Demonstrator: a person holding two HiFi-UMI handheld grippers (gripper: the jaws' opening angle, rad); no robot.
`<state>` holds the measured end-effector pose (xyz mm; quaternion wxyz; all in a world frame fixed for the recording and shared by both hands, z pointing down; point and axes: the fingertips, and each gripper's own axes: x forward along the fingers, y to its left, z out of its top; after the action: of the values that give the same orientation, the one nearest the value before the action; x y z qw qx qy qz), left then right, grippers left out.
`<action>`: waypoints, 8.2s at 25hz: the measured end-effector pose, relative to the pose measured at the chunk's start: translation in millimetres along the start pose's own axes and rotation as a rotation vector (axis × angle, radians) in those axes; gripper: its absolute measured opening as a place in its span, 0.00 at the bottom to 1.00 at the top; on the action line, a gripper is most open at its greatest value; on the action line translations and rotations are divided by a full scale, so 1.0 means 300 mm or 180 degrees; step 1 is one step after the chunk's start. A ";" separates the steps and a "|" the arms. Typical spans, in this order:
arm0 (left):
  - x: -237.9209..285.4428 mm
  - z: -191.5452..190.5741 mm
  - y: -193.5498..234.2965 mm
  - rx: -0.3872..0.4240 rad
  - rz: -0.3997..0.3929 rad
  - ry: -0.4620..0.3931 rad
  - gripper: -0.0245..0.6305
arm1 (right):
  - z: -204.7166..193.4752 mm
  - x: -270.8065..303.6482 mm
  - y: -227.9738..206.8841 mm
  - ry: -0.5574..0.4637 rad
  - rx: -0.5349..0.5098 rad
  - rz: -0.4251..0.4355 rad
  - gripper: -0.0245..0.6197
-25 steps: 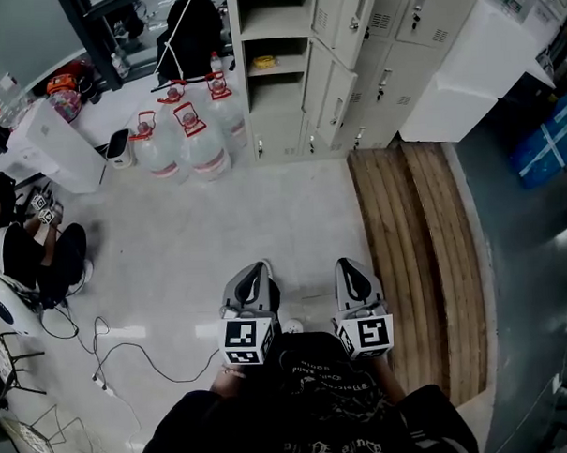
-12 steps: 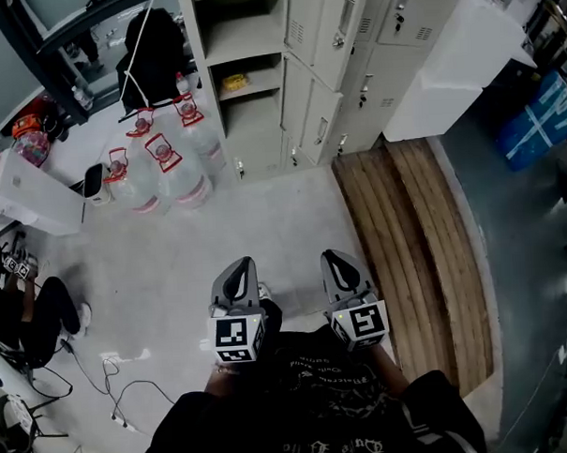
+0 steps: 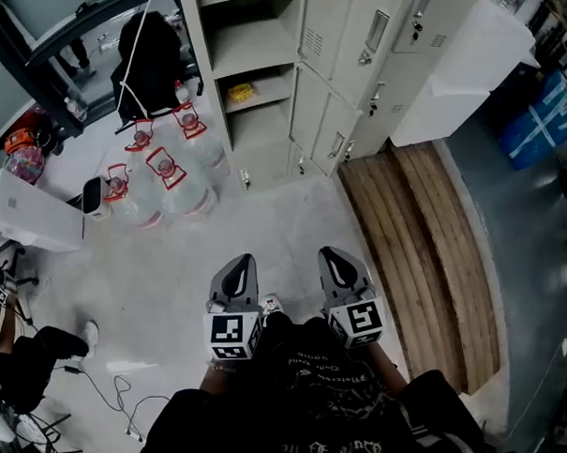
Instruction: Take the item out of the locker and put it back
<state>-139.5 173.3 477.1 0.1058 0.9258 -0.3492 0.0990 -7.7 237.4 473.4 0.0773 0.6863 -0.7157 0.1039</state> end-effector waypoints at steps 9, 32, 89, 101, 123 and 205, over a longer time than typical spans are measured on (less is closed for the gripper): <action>0.027 -0.031 0.007 0.0026 -0.0246 0.0138 0.05 | -0.024 0.012 0.000 0.0140 0.0013 -0.0188 0.05; 0.338 0.022 0.251 -0.0279 0.0667 0.0202 0.05 | 0.059 0.565 -0.183 0.0236 -0.0020 0.0572 0.05; 1.033 0.302 0.695 -0.0255 0.1111 0.0172 0.05 | 0.204 1.664 -0.521 0.0509 -0.0134 0.0668 0.21; 0.958 0.279 0.793 -0.0335 0.1389 0.0214 0.05 | 0.070 1.884 -0.568 0.0869 -0.0334 0.0596 0.22; 0.833 0.276 0.895 -0.0318 0.1795 0.0259 0.05 | -0.075 2.078 -0.571 0.1400 -0.0636 0.0713 0.13; 0.973 0.477 0.615 -0.0413 0.1308 -0.0397 0.05 | 0.679 1.231 -0.410 -0.0556 -0.0505 0.0880 0.05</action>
<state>-32.0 -182.6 438.4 0.1210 0.8307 -0.5420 0.0383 104.7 -175.7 375.2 0.0537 0.5795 -0.8132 -0.0033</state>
